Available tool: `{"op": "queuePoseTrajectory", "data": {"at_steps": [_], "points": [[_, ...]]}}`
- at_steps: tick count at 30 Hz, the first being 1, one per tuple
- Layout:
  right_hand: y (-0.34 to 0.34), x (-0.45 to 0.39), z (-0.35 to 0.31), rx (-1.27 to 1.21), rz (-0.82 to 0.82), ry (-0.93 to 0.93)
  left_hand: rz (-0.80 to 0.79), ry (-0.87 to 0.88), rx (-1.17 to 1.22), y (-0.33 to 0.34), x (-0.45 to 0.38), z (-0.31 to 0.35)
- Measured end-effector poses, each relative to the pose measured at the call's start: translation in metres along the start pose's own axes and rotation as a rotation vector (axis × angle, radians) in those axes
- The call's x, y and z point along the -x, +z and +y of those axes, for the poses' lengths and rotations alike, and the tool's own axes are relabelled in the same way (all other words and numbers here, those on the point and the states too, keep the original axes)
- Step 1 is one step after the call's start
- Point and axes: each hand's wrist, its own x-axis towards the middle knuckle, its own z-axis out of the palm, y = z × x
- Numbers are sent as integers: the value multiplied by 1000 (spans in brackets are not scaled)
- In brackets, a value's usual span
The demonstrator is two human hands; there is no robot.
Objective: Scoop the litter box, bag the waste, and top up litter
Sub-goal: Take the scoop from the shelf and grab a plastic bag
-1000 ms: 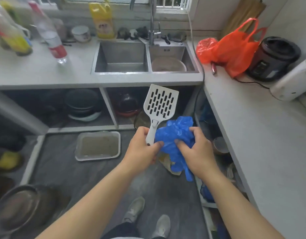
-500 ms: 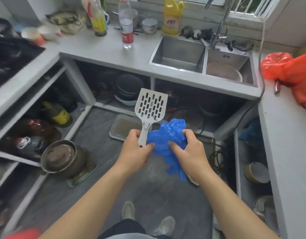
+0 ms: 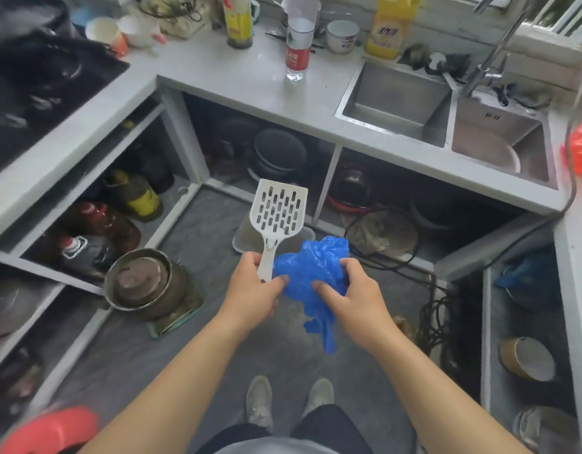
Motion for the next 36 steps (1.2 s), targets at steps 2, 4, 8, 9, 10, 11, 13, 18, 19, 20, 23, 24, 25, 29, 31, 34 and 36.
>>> {"op": "queuePoseTrajectory", "data": {"at_steps": [2,4,8,9,10,11,13,18,19,20,23,24,25,29,31,34,36], "points": [[2,-14,4,-1,-13,18,18,-23,-11,-1,-12,-1],[2,-31,8,2,-30,30,44,-37,-22,2,-25,0],[-2,-68,15,-33,-66,78,131,-62,-30,12,-47,7],[-4,-78,16,-40,-65,82,144,-62,-40,15,-53,9],[-5,-88,16,-40,-66,85,153,-66,-55,18,-59,10],[-7,-98,16,-37,-67,88,162,-71,-68,19,-66,12],[-8,-117,16,-33,-67,98,178,-72,-85,20,-81,15],[-4,-149,13,-6,-61,132,194,-86,-97,14,-108,15],[-1,-155,12,-3,-61,145,189,-96,-97,11,-114,14],[2,-161,11,4,-60,158,186,-108,-93,9,-120,13],[14,-180,7,37,-39,206,185,-150,-83,-3,-144,6],[19,-186,5,46,-34,224,177,-164,-80,-8,-152,4],[24,-192,3,55,-25,245,164,-178,-78,-14,-161,2],[44,-213,-10,81,22,307,100,-215,-67,-38,-199,3],[55,-224,-18,103,40,329,65,-223,-63,-51,-217,8],[69,-241,-28,114,69,356,19,-222,-65,-66,-238,14],[77,-251,-32,118,83,358,-7,-223,-81,-71,-250,16]]}}
